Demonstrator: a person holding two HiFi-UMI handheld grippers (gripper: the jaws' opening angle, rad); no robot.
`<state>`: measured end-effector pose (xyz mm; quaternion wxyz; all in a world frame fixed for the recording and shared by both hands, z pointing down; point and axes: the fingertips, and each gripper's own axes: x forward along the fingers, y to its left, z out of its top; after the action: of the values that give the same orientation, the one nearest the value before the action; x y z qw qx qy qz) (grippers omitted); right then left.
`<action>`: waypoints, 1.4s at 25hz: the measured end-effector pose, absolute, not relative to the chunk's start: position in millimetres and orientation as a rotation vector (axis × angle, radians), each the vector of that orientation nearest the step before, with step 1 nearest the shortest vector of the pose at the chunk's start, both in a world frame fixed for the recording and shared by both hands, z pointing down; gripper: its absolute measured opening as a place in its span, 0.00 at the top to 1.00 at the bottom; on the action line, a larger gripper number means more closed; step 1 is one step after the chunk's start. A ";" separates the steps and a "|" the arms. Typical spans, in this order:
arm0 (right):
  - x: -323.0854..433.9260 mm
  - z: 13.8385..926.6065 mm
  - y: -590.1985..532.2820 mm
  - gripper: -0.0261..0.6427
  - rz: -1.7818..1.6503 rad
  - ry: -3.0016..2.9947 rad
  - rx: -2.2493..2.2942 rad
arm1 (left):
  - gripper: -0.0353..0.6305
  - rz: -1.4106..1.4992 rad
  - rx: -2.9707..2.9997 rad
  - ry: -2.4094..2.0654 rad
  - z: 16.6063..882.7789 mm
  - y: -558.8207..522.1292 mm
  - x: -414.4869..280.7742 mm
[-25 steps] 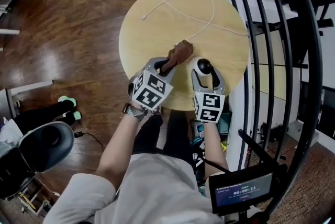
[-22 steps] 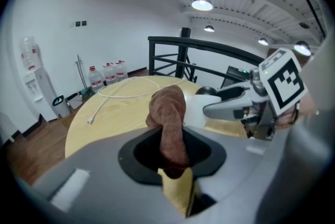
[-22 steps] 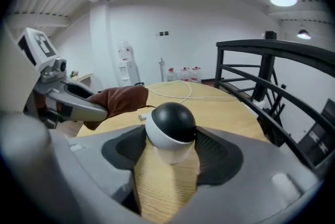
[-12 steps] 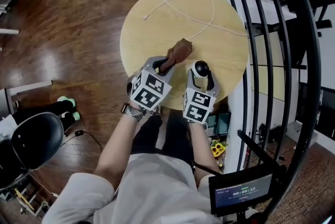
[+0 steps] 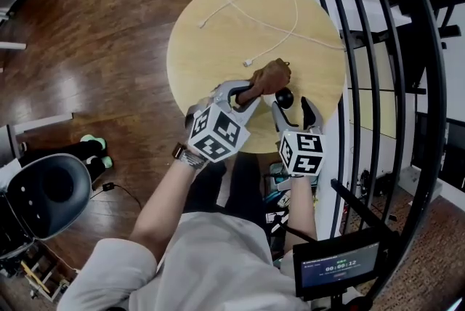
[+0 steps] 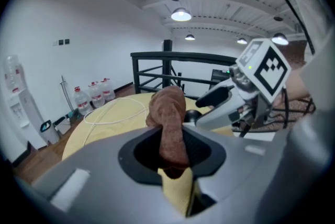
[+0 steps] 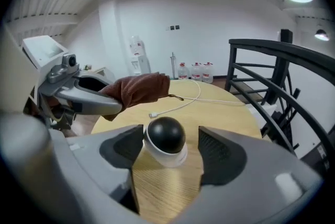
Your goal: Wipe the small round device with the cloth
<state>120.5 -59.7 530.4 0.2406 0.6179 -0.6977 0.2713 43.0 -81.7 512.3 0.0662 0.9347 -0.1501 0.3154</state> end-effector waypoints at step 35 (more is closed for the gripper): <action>88.4 561.8 -42.3 0.51 0.600 -2.191 1.151 | 0.80 1.461 2.744 -0.072 620.0 -19.7 45.6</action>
<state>88.4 -42.3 561.8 0.2931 0.4321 -0.8226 0.2254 45.6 -19.7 620.0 0.0159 0.8824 -0.0230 0.4697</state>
